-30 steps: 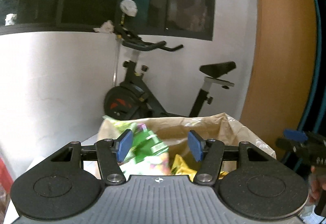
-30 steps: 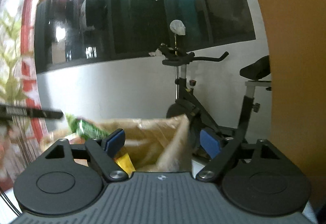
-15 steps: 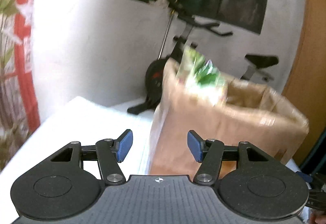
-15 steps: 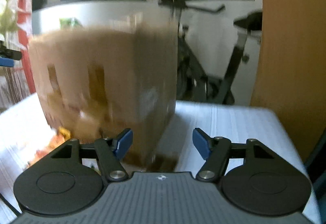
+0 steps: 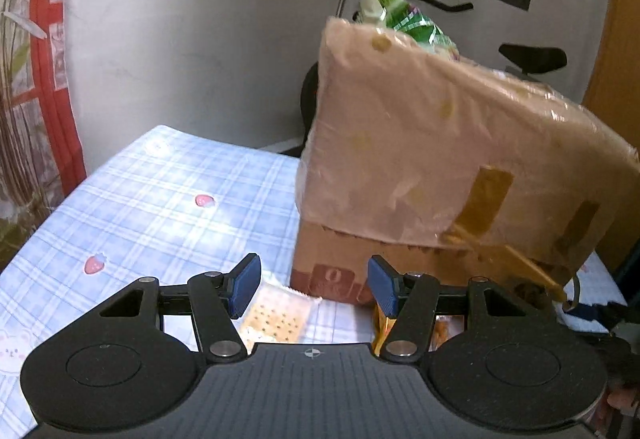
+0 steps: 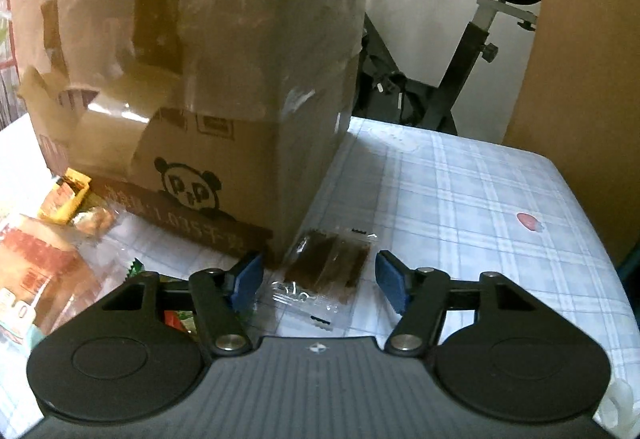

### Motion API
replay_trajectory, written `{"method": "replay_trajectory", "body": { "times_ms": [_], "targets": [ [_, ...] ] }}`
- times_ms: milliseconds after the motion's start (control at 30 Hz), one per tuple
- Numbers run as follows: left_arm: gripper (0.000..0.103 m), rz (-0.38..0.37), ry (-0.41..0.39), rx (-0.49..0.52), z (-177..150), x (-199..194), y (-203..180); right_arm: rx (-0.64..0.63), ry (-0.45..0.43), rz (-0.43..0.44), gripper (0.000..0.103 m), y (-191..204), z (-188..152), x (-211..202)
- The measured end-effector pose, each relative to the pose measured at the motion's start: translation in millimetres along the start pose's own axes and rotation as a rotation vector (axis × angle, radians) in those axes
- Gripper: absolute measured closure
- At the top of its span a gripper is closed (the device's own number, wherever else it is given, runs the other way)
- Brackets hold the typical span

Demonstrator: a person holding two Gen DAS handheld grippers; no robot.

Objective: Organize snacks
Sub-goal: 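Move both tools back down to the small packets beside the box, then grasp the yellow-orange packet with the left tool while the right tool grasps the clear brown packet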

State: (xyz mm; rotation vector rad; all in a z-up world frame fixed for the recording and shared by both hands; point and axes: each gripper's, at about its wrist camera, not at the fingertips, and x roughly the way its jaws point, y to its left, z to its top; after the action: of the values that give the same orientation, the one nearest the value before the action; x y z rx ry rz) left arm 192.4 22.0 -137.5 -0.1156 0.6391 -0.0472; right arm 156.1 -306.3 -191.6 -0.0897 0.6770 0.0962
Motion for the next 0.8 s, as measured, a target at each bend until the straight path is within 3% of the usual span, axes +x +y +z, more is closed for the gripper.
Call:
{"method": "replay_trajectory", "body": {
  "times_ms": [133, 333, 800],
  "targets": [
    [0.041, -0.013, 0.012, 0.011, -5, 1, -5, 0.019, 0.022, 0.001, 0.039, -3, 1, 10],
    [0.041, -0.041, 0.038, 0.012, -11, 4, -9, 0.042, 0.039, 0.011, 0.057, -6, 0, 7],
    [0.041, -0.090, 0.080, -0.014, -30, 3, -2, 0.067, 0.034, 0.104, 0.058, 17, -44, -56]
  ]
}}
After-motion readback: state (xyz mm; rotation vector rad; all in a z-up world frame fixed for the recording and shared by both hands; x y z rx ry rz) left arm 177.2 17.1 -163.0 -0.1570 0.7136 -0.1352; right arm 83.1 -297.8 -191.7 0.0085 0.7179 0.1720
